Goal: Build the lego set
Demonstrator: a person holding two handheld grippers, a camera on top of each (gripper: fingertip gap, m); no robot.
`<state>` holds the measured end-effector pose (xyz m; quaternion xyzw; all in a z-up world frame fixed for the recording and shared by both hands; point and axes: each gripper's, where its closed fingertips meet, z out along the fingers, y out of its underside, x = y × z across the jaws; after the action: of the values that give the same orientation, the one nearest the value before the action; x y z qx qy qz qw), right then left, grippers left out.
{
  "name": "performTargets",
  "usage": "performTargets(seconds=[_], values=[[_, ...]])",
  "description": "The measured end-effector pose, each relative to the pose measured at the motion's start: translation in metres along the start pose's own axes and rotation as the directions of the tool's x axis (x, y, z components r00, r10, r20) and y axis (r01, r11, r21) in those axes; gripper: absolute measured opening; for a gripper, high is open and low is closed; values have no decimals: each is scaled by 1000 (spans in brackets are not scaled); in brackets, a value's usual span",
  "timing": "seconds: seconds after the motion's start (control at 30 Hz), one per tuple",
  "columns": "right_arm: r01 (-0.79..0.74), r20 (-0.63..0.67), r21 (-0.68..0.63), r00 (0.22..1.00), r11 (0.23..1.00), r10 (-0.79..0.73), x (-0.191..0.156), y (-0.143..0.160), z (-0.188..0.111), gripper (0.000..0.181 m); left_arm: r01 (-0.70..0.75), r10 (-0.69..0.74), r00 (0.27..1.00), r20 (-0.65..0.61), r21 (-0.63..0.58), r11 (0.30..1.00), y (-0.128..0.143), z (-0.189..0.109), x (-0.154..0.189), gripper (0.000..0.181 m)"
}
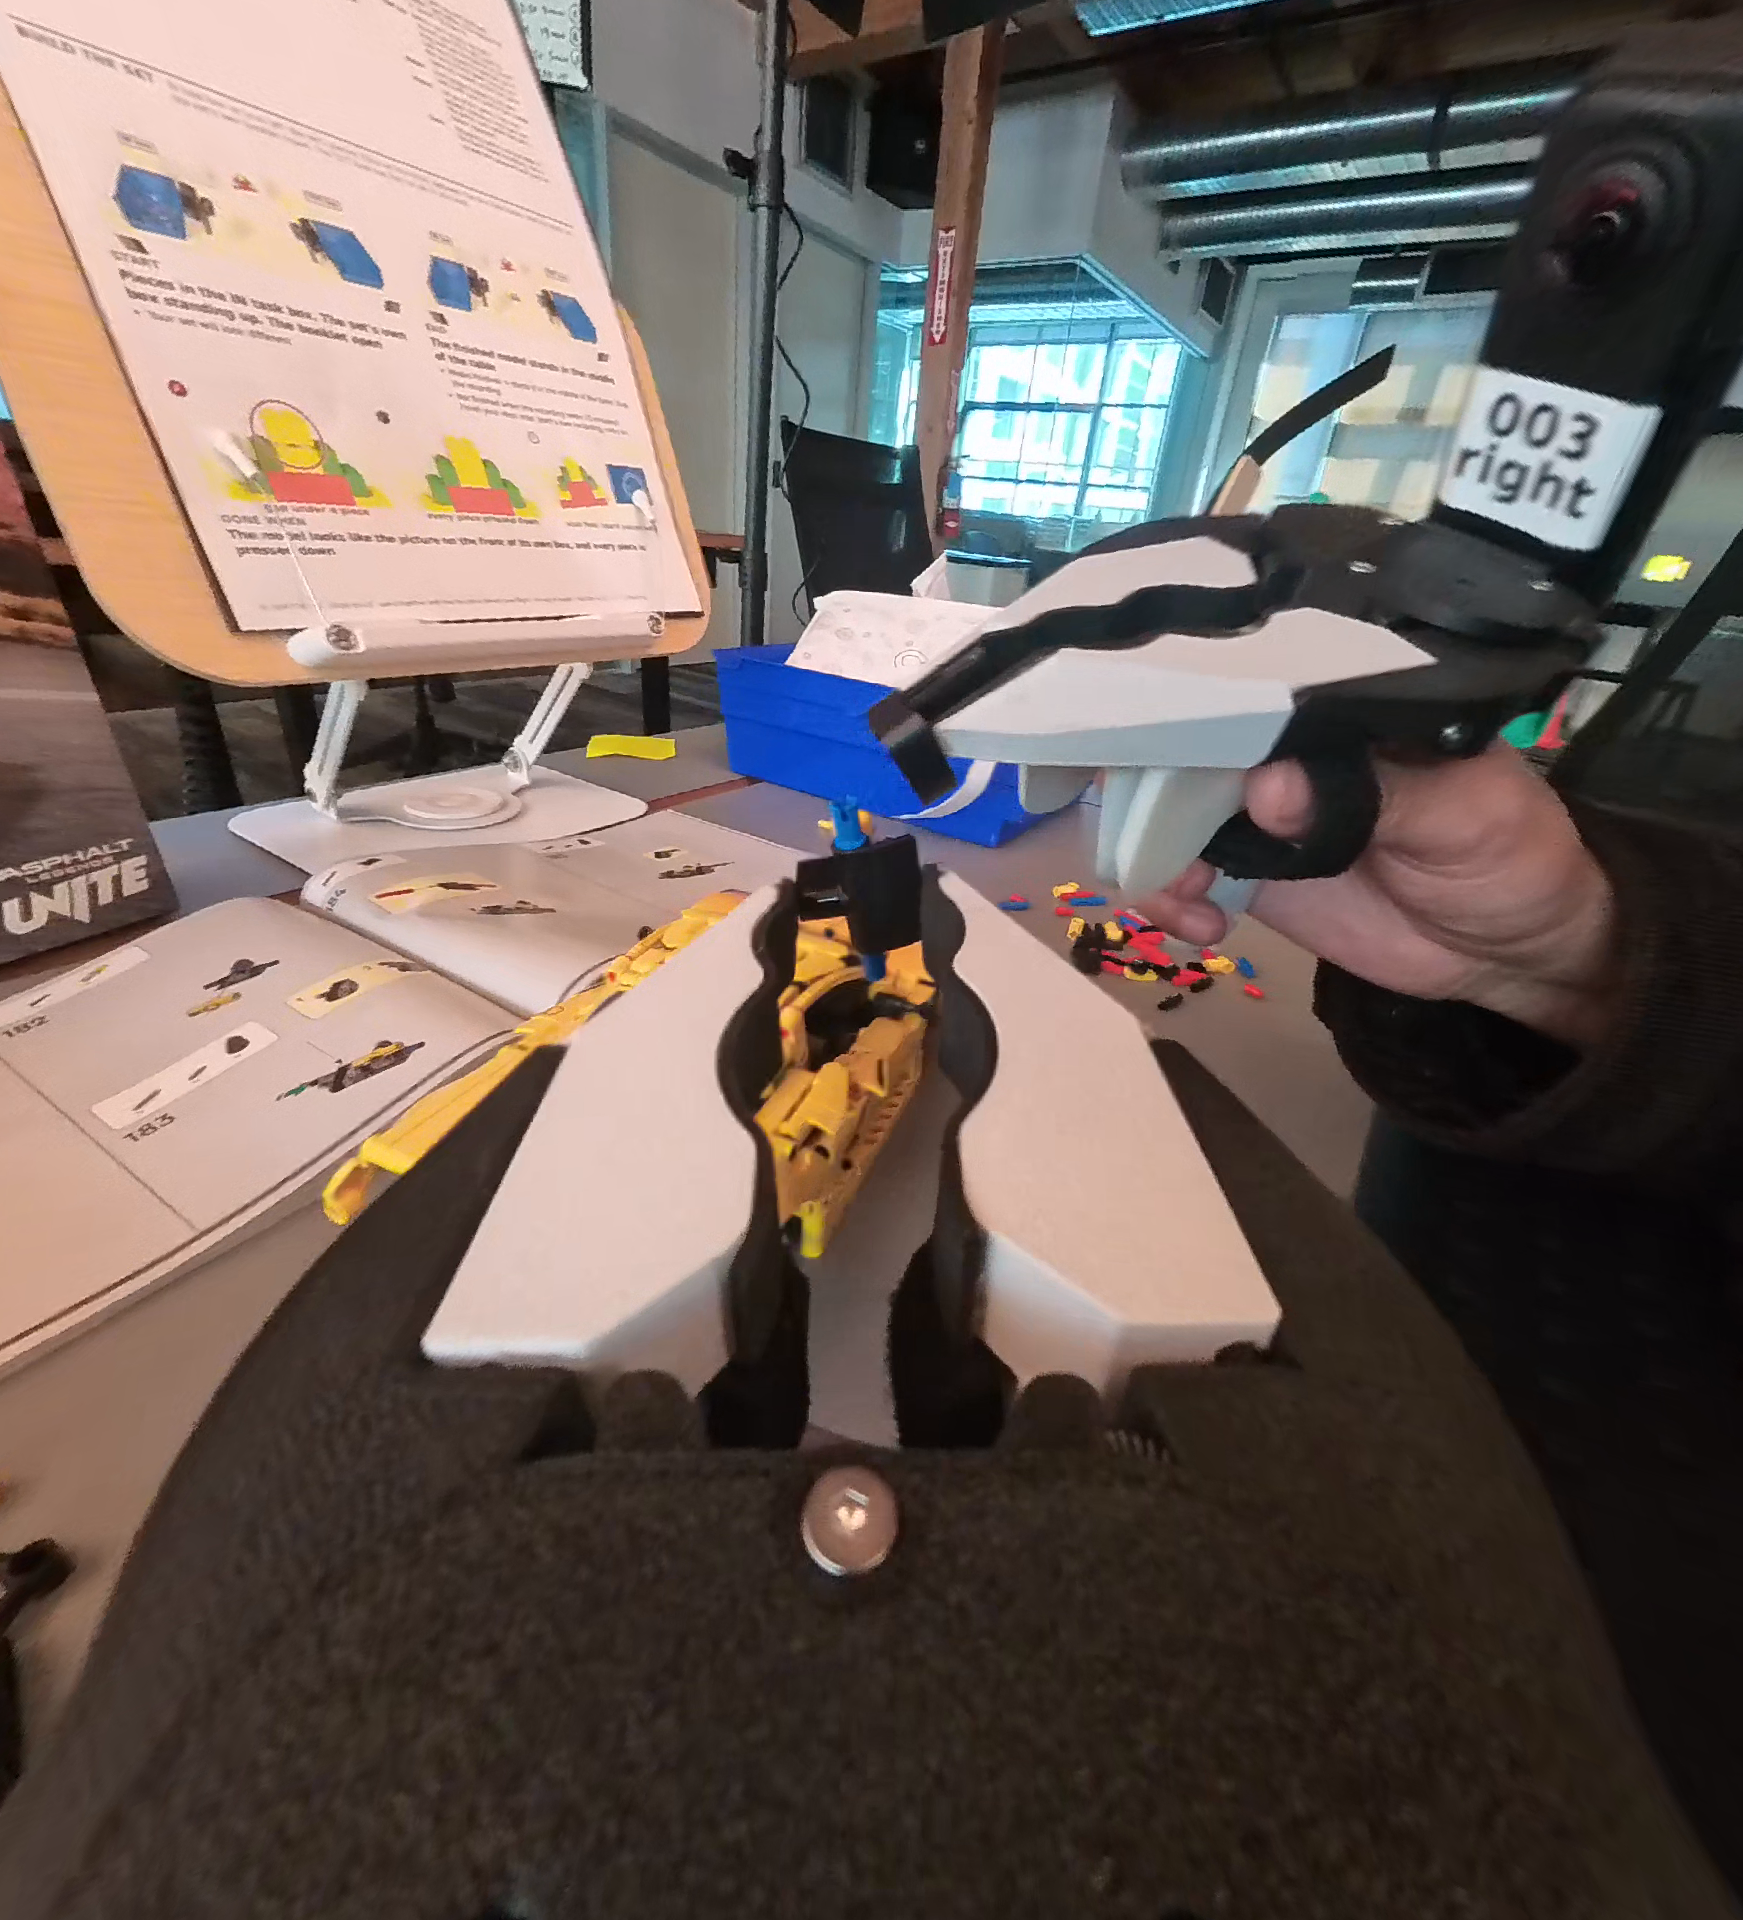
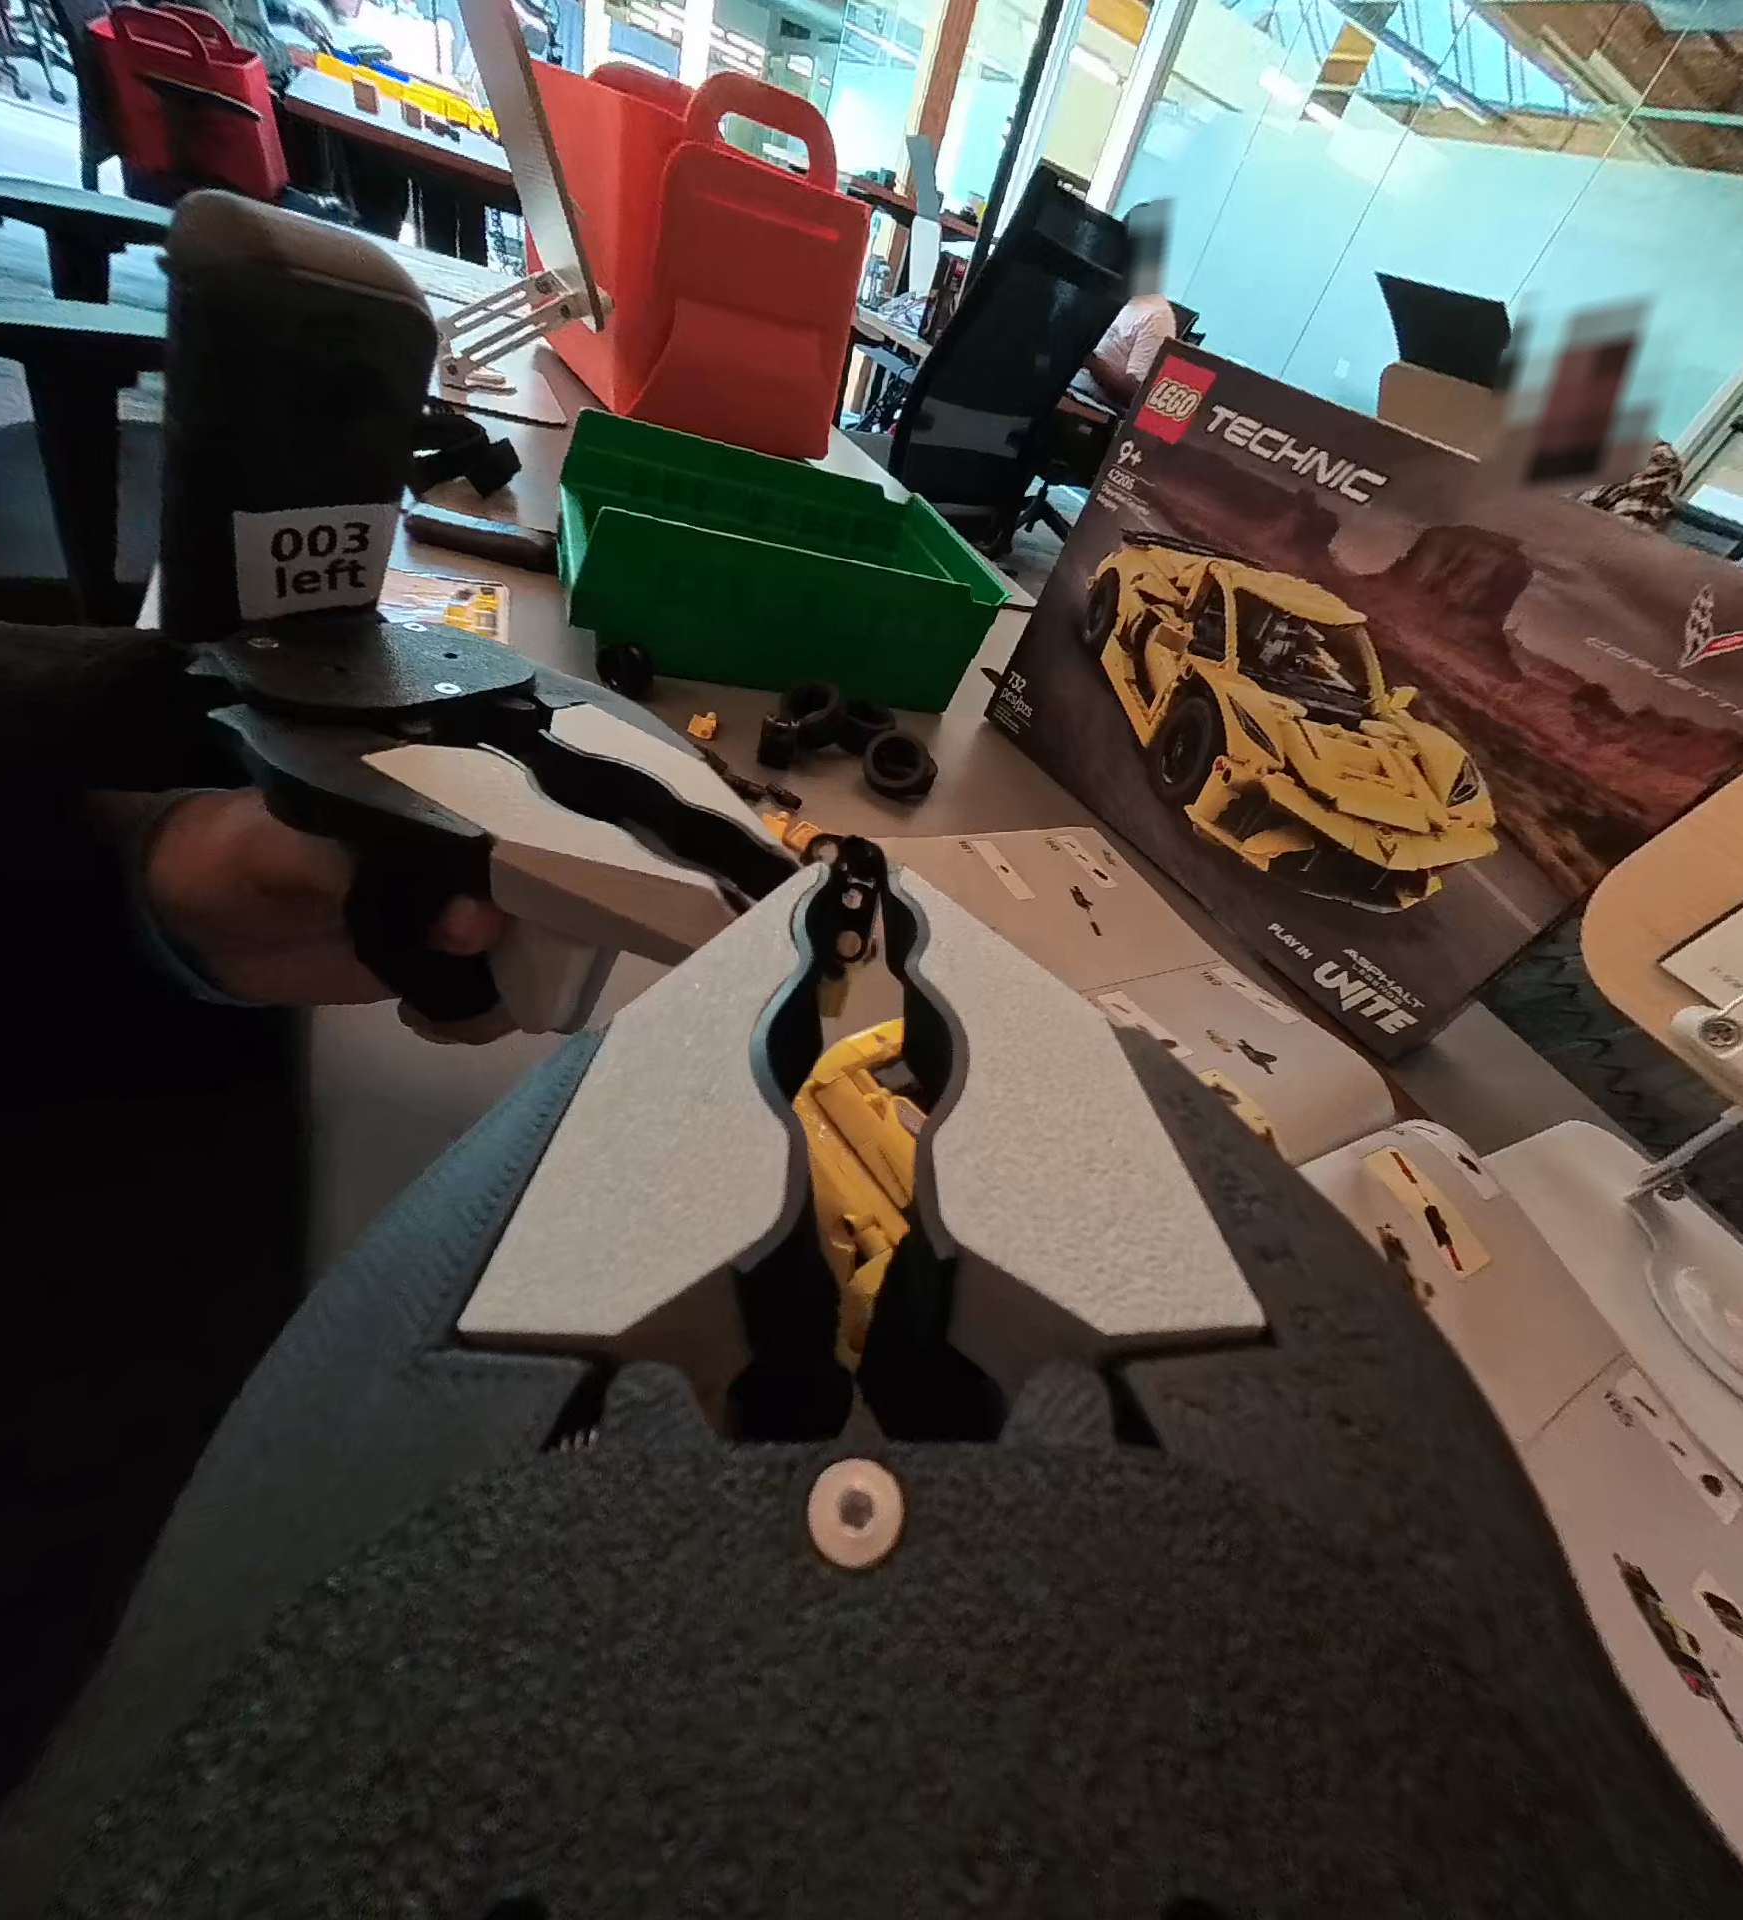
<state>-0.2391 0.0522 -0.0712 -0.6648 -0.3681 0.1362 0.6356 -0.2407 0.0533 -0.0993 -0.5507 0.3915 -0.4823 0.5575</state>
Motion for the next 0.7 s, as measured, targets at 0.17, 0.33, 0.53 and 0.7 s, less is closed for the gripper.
performTargets(seconds=[0.17, 0.33, 0.53, 0.7], values=[[50, -15, -30, 999, 998, -51, -2, 8, 1, 6, 71, -72, 997, -28, -28, 997, 6, 2, 0, 23], [194, -82, -59, 977, 979, -199, 0, 11, 1, 6, 110, -113, 991, -71, -43, 993, 8, 3, 5, 23], [384, -175, -114, 900, 916, -398, 4, 8, -1, 6, 116, -117, 992, -55, -21, 993, 5, 2, 1, 23], [640, -322, -172, 682, 749, -656, 8, -4, -9, 6, 67, -67, 998, 5, -17, 998, 5, 1, -7, 23]])
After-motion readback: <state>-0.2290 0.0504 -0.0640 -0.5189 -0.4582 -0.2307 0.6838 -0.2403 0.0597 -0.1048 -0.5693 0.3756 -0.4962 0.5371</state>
